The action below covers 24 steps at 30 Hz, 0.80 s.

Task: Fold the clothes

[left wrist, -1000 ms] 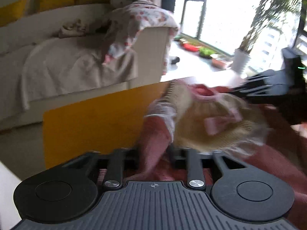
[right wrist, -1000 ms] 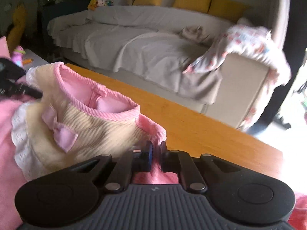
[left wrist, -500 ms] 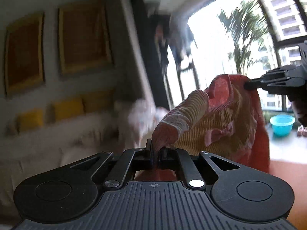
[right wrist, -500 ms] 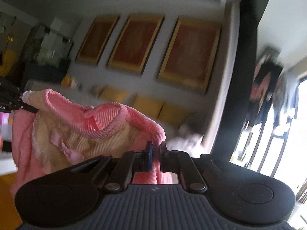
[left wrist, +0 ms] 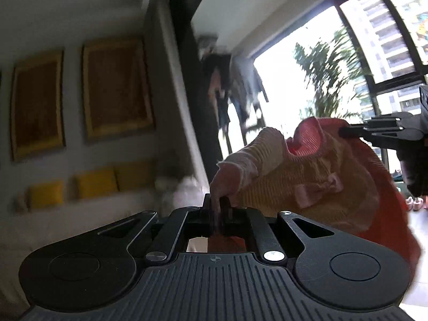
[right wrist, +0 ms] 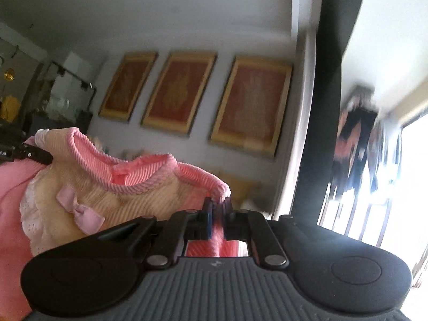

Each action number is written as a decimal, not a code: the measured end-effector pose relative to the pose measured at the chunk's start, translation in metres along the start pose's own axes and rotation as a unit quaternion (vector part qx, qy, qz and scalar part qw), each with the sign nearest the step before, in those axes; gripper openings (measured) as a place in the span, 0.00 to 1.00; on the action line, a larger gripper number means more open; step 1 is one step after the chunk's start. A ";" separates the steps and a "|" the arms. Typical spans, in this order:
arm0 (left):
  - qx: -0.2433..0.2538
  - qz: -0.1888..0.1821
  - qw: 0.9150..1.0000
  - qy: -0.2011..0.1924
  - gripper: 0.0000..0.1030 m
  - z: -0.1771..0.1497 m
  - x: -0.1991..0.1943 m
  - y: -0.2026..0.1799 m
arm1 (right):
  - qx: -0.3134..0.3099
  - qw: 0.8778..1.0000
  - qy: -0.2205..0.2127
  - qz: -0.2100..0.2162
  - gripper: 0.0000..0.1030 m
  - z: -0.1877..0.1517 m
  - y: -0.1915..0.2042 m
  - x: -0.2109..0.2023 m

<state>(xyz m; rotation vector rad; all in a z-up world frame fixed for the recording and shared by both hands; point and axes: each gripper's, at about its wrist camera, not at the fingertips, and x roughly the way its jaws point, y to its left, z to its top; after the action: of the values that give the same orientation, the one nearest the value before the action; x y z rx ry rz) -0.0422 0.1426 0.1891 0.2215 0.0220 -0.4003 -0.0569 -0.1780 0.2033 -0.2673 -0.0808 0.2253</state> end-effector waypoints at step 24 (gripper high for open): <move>-0.319 -0.148 0.905 0.240 0.73 -0.192 0.116 0.018 | 0.232 0.919 0.288 0.135 0.86 -0.222 0.032 0.136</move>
<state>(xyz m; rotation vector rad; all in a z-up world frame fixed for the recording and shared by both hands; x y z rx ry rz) 0.0764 0.1563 -0.0017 -0.3438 0.6712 -0.6111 0.0925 -0.1729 -0.0124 0.1390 0.5937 0.4233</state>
